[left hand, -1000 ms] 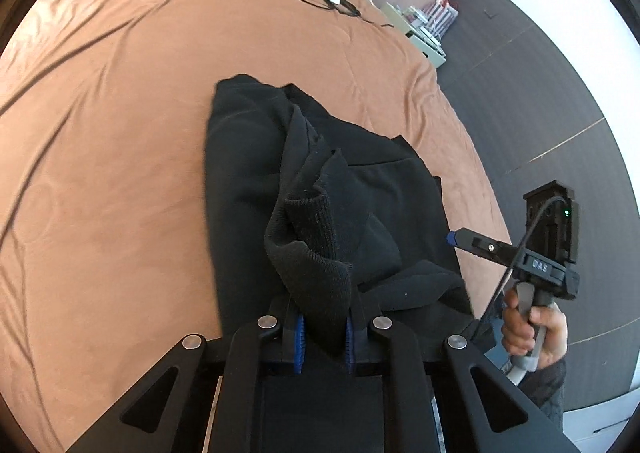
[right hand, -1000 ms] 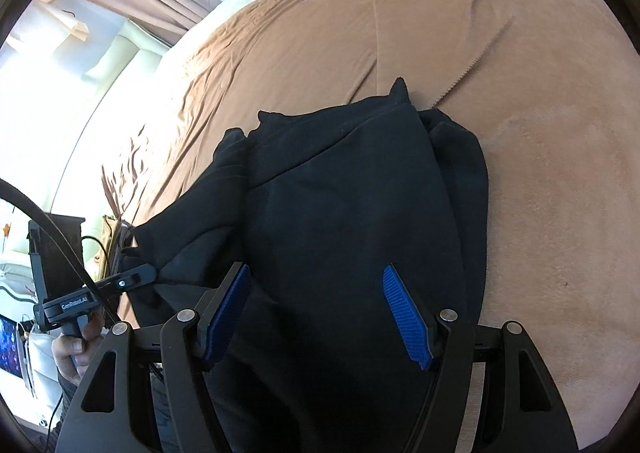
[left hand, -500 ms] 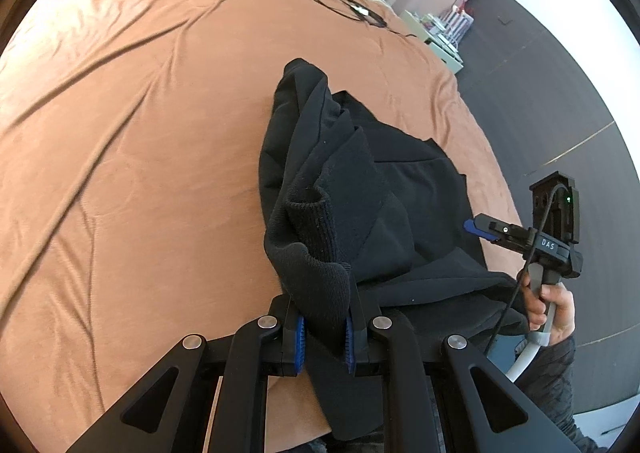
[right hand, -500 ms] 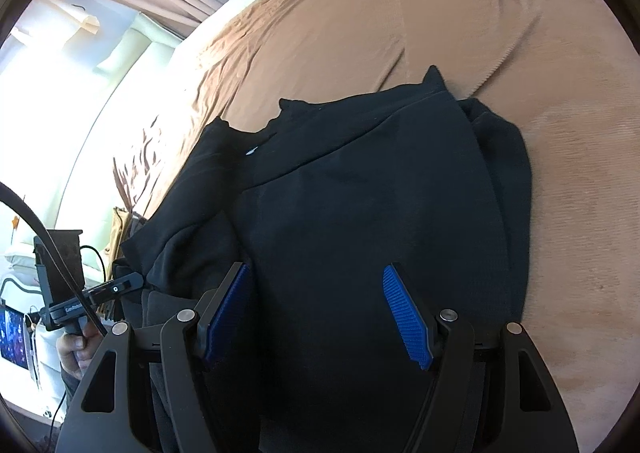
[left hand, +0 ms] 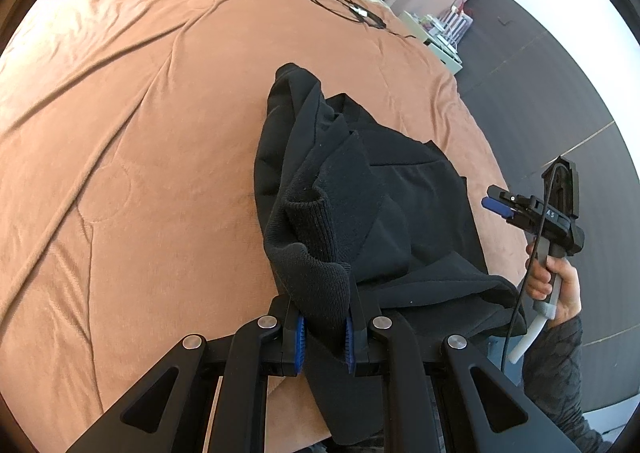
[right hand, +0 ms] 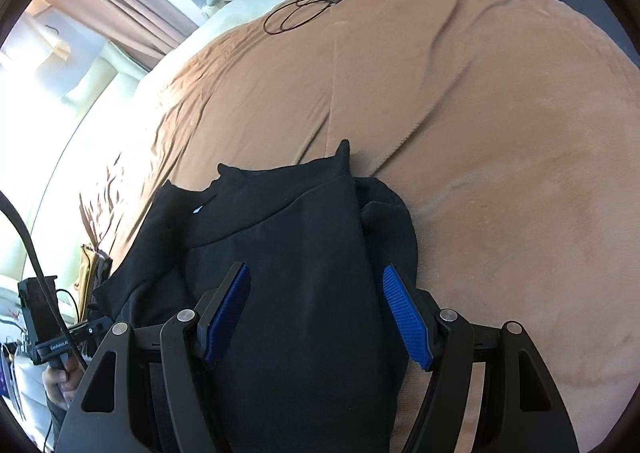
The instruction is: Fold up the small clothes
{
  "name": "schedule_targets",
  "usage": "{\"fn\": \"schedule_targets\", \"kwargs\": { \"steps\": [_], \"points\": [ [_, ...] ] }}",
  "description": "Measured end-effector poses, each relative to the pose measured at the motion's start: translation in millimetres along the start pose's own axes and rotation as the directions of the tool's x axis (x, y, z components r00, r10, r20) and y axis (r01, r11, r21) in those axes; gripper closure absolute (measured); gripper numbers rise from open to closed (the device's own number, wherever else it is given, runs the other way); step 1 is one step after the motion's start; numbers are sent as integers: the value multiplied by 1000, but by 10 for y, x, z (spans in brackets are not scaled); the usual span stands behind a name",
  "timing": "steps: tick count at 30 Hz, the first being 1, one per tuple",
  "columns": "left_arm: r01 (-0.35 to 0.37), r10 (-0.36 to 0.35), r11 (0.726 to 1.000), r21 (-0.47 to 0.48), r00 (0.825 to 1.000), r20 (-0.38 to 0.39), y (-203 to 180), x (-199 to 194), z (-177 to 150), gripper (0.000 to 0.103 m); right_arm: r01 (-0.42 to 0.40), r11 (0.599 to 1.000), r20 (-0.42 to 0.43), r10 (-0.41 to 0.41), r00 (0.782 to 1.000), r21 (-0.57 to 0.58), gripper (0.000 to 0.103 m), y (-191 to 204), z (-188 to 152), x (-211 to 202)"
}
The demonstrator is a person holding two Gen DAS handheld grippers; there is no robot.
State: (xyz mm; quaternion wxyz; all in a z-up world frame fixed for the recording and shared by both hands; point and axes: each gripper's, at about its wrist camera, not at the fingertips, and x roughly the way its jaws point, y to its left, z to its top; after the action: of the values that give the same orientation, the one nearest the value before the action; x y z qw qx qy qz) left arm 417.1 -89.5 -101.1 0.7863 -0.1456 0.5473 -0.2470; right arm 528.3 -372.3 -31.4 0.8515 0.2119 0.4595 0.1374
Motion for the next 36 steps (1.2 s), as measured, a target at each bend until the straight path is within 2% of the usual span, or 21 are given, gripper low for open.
{"fn": "schedule_targets", "kwargs": {
  "steps": [8, 12, 14, 19, 26, 29, 33, 36],
  "points": [
    [43, -43, 999, 17, 999, 15, -45, -8, 30, 88, -85, 992, -65, 80, 995, -89, 35, 431, -61, 258],
    [96, -96, 995, 16, 995, 21, -100, 4, 81, 88, -123, 985, -97, 112, 989, -121, 35, 600, -75, 405],
    [144, -144, 989, 19, 989, 35, -134, -8, 102, 88, -142, 980, -111, 127, 986, -137, 35, 695, -95, 460],
    [239, -239, 971, -6, 969, 63, -200, 21, 169, 88, -194, 962, -147, 167, 975, -190, 35, 956, -122, 613],
    [355, -347, 933, -62, 931, 117, -202, 50, 234, 88, -237, 938, -190, 192, 963, -254, 35, 1274, -91, 819],
    [409, -393, 907, -102, 908, 147, -162, 77, 239, 88, -241, 928, -210, 185, 960, -284, 35, 1377, -79, 914],
    [454, -431, 880, -142, 887, 167, -145, 142, 271, 88, -252, 918, -237, 183, 954, -307, 35, 1509, -93, 1048],
    [467, -442, 871, -151, 880, 172, -161, 177, 298, 88, -267, 910, -248, 192, 950, -318, 35, 1533, -93, 1111]
  ]
}}
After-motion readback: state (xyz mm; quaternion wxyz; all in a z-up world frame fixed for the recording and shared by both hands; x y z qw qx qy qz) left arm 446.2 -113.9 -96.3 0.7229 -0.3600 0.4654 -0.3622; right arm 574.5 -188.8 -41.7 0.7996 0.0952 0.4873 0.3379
